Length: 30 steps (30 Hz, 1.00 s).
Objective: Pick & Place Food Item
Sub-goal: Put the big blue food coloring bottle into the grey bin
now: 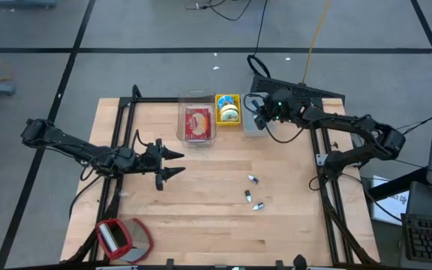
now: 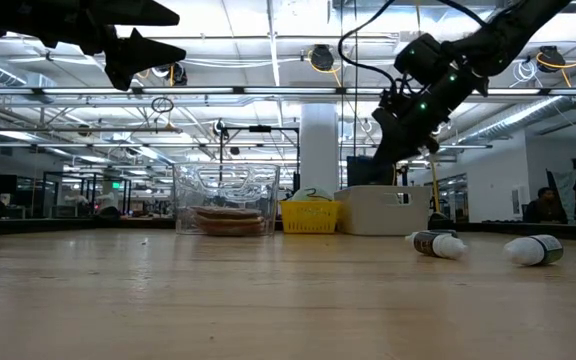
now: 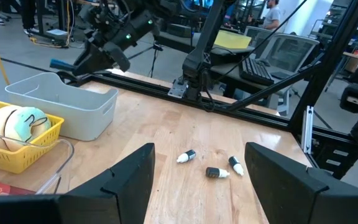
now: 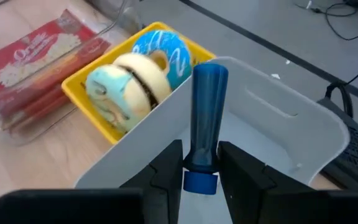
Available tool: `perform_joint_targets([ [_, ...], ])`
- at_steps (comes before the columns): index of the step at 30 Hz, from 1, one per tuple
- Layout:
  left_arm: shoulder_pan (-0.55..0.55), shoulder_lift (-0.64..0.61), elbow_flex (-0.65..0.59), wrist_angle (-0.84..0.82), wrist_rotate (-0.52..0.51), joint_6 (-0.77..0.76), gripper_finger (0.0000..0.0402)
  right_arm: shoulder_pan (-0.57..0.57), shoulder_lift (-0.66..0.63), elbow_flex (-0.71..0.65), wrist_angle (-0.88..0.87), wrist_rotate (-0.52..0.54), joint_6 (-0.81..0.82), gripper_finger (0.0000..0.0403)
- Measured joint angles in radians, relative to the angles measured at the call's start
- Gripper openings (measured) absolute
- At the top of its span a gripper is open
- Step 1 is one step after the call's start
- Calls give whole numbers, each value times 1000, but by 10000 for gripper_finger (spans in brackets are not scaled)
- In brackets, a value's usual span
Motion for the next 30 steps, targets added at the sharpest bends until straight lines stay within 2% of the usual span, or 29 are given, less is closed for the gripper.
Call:
perform_joint_targets([
  [7, 0, 0, 0, 0, 0, 0, 253, -36, 39, 73, -86, 0, 0, 84],
  [16, 0, 0, 0, 0, 0, 0, 253, -69, 214, 173, -92, -3, -31, 84],
  [25, 0, 0, 0, 0, 0, 0, 253, -121, 362, 176, -69, -2, -25, 84],
  [30, 0, 0, 0, 0, 0, 0, 253, -122, 387, 176, -69, -3, -25, 84],
])
